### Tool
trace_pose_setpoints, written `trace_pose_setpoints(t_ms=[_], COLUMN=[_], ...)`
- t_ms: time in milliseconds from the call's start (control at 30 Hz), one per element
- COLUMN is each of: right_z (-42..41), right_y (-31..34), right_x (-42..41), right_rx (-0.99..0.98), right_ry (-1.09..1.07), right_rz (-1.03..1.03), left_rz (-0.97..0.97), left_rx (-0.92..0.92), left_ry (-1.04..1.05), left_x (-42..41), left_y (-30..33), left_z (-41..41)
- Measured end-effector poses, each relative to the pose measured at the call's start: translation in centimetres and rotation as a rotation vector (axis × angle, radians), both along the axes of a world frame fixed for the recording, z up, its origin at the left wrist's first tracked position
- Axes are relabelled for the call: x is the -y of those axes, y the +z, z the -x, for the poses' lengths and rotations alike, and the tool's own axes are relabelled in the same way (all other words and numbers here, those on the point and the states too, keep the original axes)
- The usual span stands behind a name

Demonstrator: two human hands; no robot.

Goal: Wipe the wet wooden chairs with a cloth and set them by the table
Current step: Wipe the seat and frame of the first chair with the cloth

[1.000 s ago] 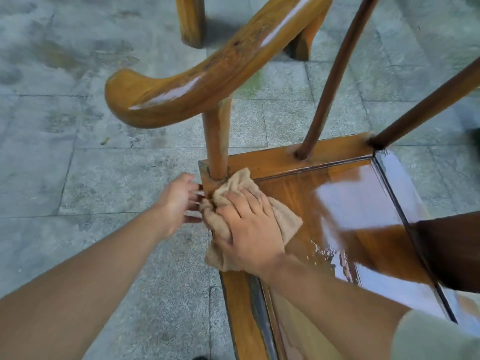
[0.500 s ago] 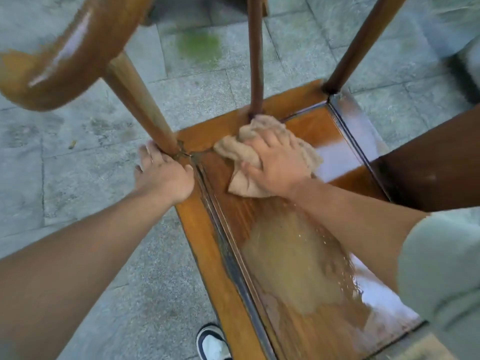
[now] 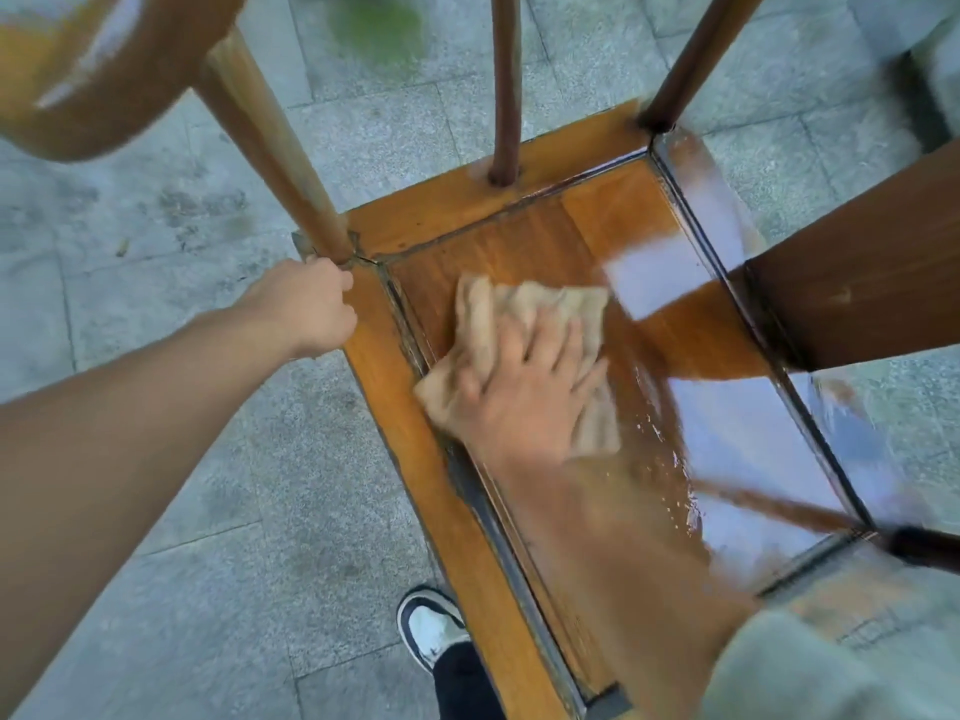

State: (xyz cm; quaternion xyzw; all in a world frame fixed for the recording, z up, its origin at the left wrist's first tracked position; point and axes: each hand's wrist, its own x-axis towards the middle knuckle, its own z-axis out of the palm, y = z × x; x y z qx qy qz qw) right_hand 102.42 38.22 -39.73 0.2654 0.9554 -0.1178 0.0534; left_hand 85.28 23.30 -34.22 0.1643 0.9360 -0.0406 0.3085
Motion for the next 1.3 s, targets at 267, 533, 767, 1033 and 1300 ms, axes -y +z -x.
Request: trace_pose_setpoints(t_ms=[267, 533, 767, 1033, 1300], right_z=[-4.7, -3.9, -13.7, -11.7, -2.4], right_y=[-0.7, 0.5, 0.4, 0.4, -0.7], right_x=[1.4, -13.9, 4.6, -3.1, 1.2], right_rx=[0.005, 0.073, 0.122, 0.135, -0.117], right_ry=[0.938, 0.173, 0.357, 0.739, -0.315], right_rz=[0.086, -0.034, 0.106, 0.091, 0.053], left_rz=[0.023, 0.015, 0.142, 0.222, -0.371], left_rx=[0.076, 0.074, 0.047, -0.174, -0.262], left_ry=[0.126, 0.162, 0.031, -0.166, -0.811], left_x=[-2.0, -2.6, -2.9, -4.4, -9.4], left_y=[-0.2, -0.4, 0.3, 0.4, -2.0], left_z=[-0.1, -0.1, -1.5, -4.4, -1.4])
